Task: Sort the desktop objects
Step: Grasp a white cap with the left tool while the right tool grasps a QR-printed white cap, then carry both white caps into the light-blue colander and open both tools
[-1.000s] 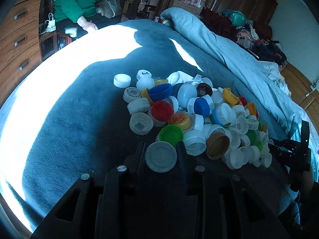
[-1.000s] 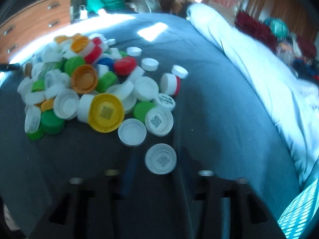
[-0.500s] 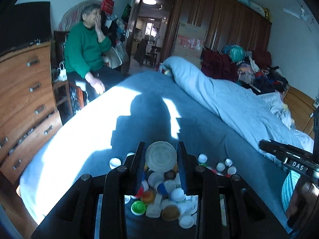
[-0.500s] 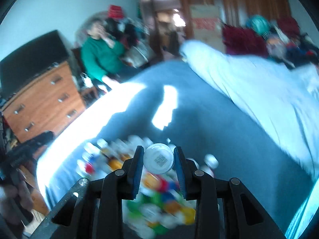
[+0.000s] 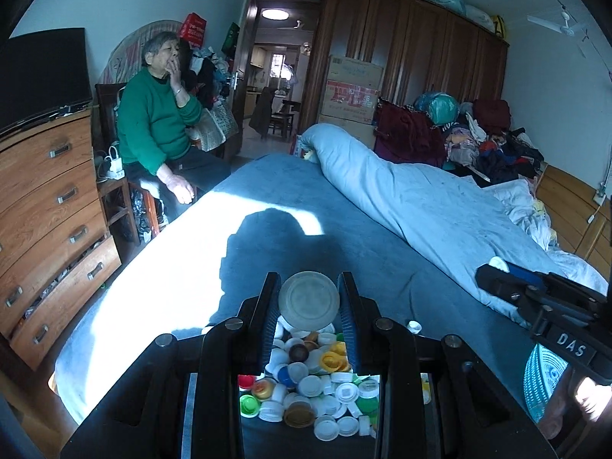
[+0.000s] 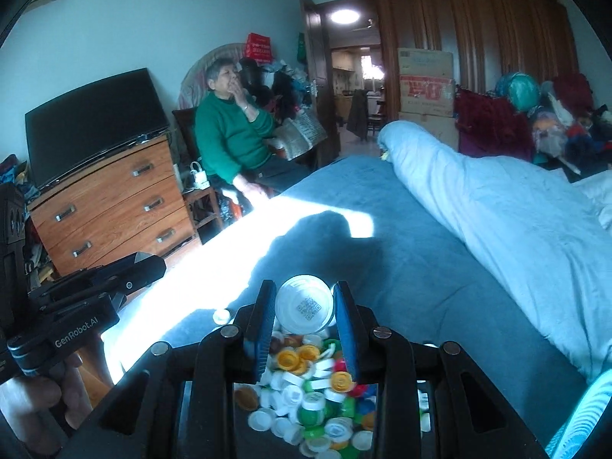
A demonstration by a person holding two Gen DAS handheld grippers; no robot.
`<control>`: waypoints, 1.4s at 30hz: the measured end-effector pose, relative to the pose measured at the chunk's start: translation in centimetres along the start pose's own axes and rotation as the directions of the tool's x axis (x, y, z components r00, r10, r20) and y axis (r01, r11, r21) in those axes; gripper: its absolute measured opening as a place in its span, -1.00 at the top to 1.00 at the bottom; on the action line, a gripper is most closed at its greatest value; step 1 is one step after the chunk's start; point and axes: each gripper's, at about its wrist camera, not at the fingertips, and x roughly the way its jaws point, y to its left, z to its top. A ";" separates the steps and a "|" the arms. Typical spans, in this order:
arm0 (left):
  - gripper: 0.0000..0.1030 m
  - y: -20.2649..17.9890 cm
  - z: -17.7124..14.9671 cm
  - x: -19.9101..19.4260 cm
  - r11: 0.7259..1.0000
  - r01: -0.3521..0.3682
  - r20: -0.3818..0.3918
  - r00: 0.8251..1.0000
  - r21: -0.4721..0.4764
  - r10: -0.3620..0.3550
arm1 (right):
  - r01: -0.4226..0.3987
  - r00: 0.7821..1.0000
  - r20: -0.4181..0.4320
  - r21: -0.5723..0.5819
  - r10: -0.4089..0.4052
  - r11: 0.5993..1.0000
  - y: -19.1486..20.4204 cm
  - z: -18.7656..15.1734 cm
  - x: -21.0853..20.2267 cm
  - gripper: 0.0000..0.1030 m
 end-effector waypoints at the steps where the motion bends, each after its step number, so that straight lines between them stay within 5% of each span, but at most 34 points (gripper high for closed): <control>1: 0.50 -0.7 0.2 0.0 1.000 0.012 -0.003 1.000 0.009 -0.012 | 0.021 1.000 0.008 0.010 -0.021 1.000 -0.9 0.1 -0.8 0.35; 8: 0.50 -9.2 0.9 0.3 0.986 0.131 -0.024 0.991 0.102 -0.129 | 0.141 0.989 0.031 0.093 -0.144 0.986 -8.0 -0.6 -7.1 0.35; 14: 0.50 -19.6 0.0 0.5 0.941 0.274 -0.083 0.961 0.200 -0.262 | 0.250 0.966 0.027 0.150 -0.257 0.956 -14.3 -3.1 -13.8 0.35; 20: 0.50 -31.4 -1.9 -0.7 0.857 0.408 -0.155 0.913 0.314 -0.377 | 0.395 0.913 0.007 0.221 -0.407 0.892 -21.8 -6.6 -21.6 0.35; 26: 0.50 -41.8 -4.5 -2.0 0.744 0.540 -0.264 0.842 0.394 -0.471 | 0.497 0.861 -0.047 0.294 -0.507 0.817 -28.2 -10.4 -27.8 0.35; 32: 0.50 -48.7 -7.2 -1.2 0.661 0.602 -0.430 0.793 0.448 -0.430 | 0.547 0.836 -0.169 0.325 -0.522 0.772 -33.1 -14.1 -30.3 0.35; 35: 0.50 -50.8 -9.1 0.2 0.617 0.653 -0.564 0.735 0.439 -0.377 | 0.540 0.841 -0.255 0.341 -0.477 0.769 -35.0 -15.7 -29.8 0.35; 42: 0.50 -51.2 -10.9 0.2 0.598 0.662 -0.610 0.719 0.453 -0.333 | 0.523 0.850 -0.280 0.355 -0.446 0.775 -35.5 -16.8 -28.9 0.34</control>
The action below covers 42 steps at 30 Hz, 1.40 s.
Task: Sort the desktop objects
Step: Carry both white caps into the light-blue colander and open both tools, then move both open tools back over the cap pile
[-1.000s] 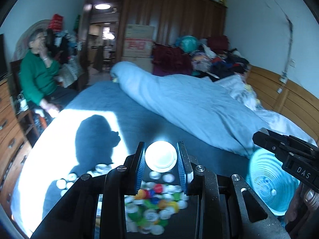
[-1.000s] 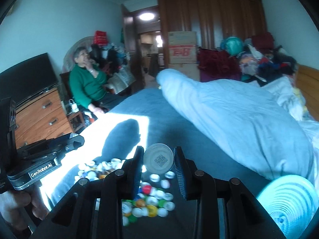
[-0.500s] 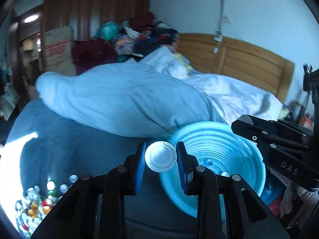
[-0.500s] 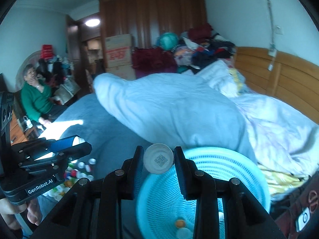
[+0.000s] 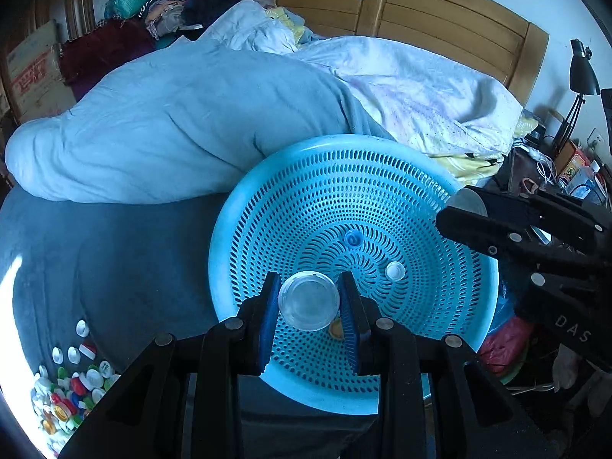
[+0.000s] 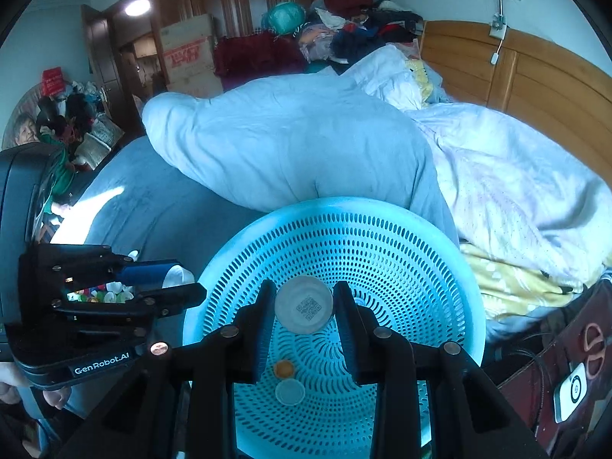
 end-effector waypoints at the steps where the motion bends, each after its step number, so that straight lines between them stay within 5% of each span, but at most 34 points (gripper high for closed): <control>1: 0.50 -0.1 0.0 0.0 1.000 -0.003 0.000 1.000 0.001 0.003 | -0.001 1.000 0.000 0.001 0.001 1.000 0.2 -0.1 0.1 0.34; 20: 0.49 0.2 0.0 1.9 1.000 -0.010 -0.009 1.000 0.006 0.010 | -0.010 1.000 0.002 0.002 0.010 1.000 0.5 -1.0 0.8 0.33; 21: 0.46 0.2 0.0 2.0 1.000 -0.012 -0.009 1.000 0.008 0.012 | -0.004 1.000 0.005 0.003 0.004 1.000 0.5 -1.0 0.7 0.28; 23: 0.21 0.2 -0.1 1.8 1.000 -0.030 0.004 1.000 0.008 0.030 | 0.008 1.000 0.020 0.010 -0.008 1.000 0.4 -1.1 0.5 -0.26; 25: -0.06 0.4 -0.2 1.5 0.999 -0.044 0.027 0.999 -0.001 0.044 | 0.012 0.999 0.030 0.010 -0.013 1.000 0.5 -1.0 0.3 -0.29; 30: -0.07 1.7 -1.2 0.6 0.999 -0.035 0.052 0.998 -0.024 0.037 | -0.021 0.998 0.067 0.001 0.020 1.000 1.7 -0.9 -0.4 -0.29; 33: -0.11 4.2 -4.0 -1.3 0.998 -0.029 0.124 0.992 -0.050 0.035 | -0.063 0.991 0.111 -0.060 0.070 0.996 4.5 -1.4 -1.5 -0.30; 37: -0.13 10.6 -11.3 -3.9 0.984 -0.094 0.203 0.971 -0.153 0.125 | -0.134 0.982 0.105 -0.179 0.154 0.975 9.7 -3.9 -1.1 -0.33; 42: -0.13 20.1 -22.8 -6.3 0.907 -0.176 0.185 0.947 -0.382 0.262 | -0.243 0.967 0.010 -0.268 0.255 0.932 15.8 -7.7 1.9 -0.33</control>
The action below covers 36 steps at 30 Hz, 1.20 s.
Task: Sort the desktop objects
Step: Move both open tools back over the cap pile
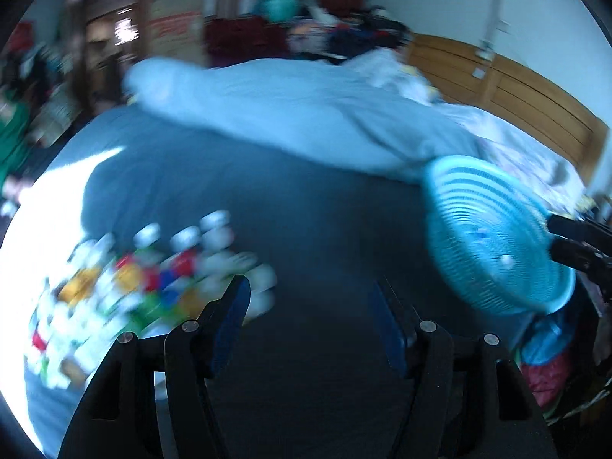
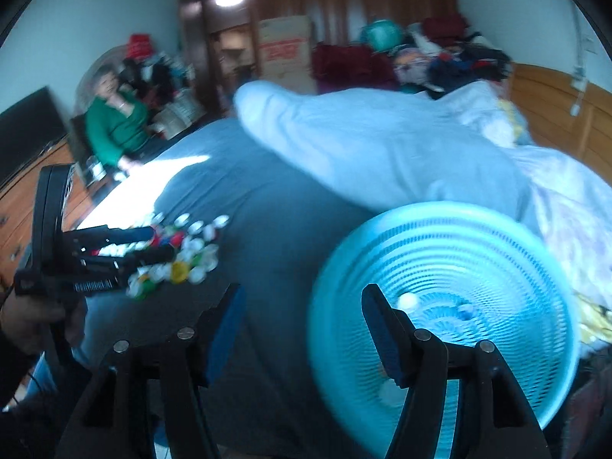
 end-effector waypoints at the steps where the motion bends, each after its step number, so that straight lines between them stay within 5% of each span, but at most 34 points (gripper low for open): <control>1: -0.13 3.3 -2.0 -0.6 0.997 -0.060 -0.002 0.998 -0.048 0.060 | -0.024 1.000 -0.019 -0.014 0.024 1.000 1.1 -0.6 1.0 -0.33; 6: -0.13 12.6 -8.3 -1.2 0.960 -0.201 -0.091 0.978 -0.194 0.187 | -0.092 0.992 -0.087 -0.043 0.088 0.995 4.6 -1.5 4.7 -0.33; 10: -0.13 15.7 -10.9 -1.0 0.946 -0.209 -0.107 0.976 -0.246 0.188 | -0.113 0.987 -0.122 -0.051 0.106 0.992 6.1 -1.3 6.9 -0.33; 17: -0.11 17.5 -11.2 1.0 0.948 -0.162 -0.093 0.986 -0.275 0.141 | -0.133 0.980 -0.163 -0.087 0.118 0.987 9.7 -0.5 9.8 -0.33; 18: -0.02 17.4 -11.3 1.2 0.951 -0.157 -0.091 0.986 -0.267 0.138 | -0.136 0.979 -0.166 -0.092 0.119 0.986 10.2 -0.5 10.1 -0.33; 20: 0.50 17.2 -11.4 1.4 0.959 -0.156 -0.096 0.986 -0.237 0.137 | -0.141 0.978 -0.168 -0.100 0.123 0.985 11.4 -0.3 10.7 -0.30; 24: 0.48 16.7 -11.9 0.0 0.964 -0.130 -0.064 0.991 -0.233 0.118 | -0.172 0.975 -0.164 -0.118 0.151 0.978 13.3 0.4 11.9 0.00; 36: 0.48 18.1 -12.6 -3.7 0.948 -0.095 -0.033 0.995 -0.303 0.089 | -0.332 0.925 -0.264 -0.213 0.273 0.919 23.0 -0.9 20.7 0.00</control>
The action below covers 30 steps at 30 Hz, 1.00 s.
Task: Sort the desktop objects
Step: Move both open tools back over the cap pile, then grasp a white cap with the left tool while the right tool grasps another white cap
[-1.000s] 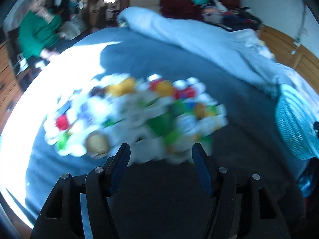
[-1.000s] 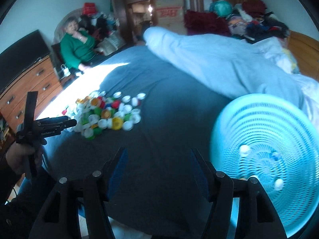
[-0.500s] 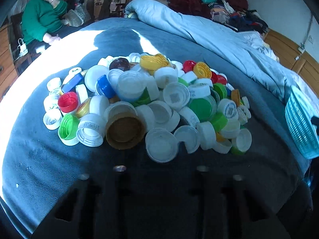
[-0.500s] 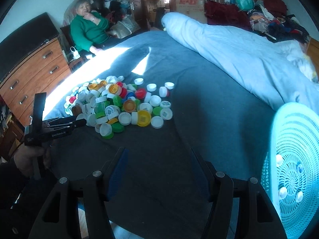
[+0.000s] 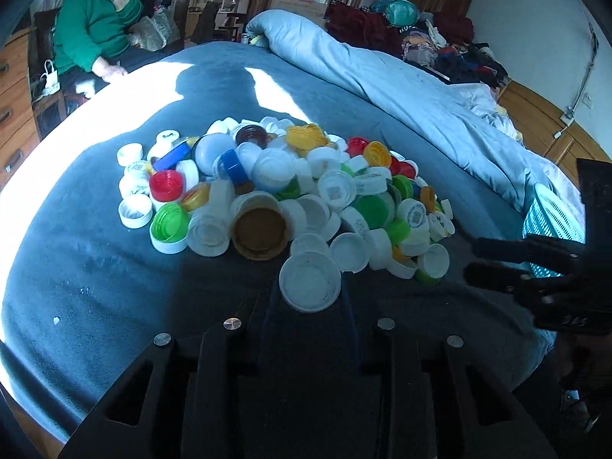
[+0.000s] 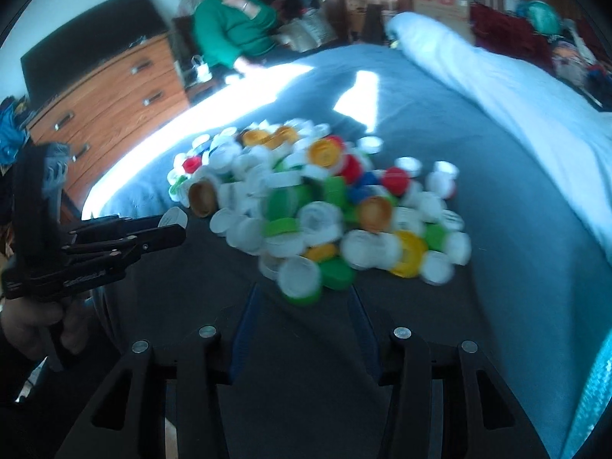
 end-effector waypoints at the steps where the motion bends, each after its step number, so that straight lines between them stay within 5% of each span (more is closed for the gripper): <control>1: 0.48 0.1 -0.1 0.1 1.000 -0.001 -0.004 1.000 -0.004 0.001 | 0.001 1.000 -0.007 0.000 -0.001 1.000 0.1 0.1 0.6 0.00; 6: 0.48 0.3 -0.3 0.8 1.000 0.010 -0.020 1.000 -0.021 -0.010 | 0.064 0.997 -0.052 -0.028 -0.065 0.998 0.7 0.8 3.1 0.00; 9: 0.48 0.3 -0.3 1.1 1.000 0.019 -0.027 0.999 -0.023 -0.020 | 0.095 0.992 -0.073 -0.052 -0.099 0.994 0.9 0.9 4.0 0.32; 11: 0.48 0.2 -0.2 1.0 0.999 0.024 -0.025 0.999 -0.023 -0.024 | 0.093 0.993 -0.064 -0.038 -0.095 0.995 0.8 0.8 3.5 0.37; 21: 0.48 -1.6 1.3 -0.8 1.000 0.026 0.009 1.000 -0.007 -0.026 | 0.077 0.995 0.069 0.011 -0.077 0.997 0.9 1.0 -3.8 0.37; 30: 0.48 -9.0 3.5 -1.7 0.994 0.060 -0.037 0.998 0.094 -0.057 | 0.151 0.976 0.146 0.085 -0.162 0.985 -2.4 0.7 -11.1 0.36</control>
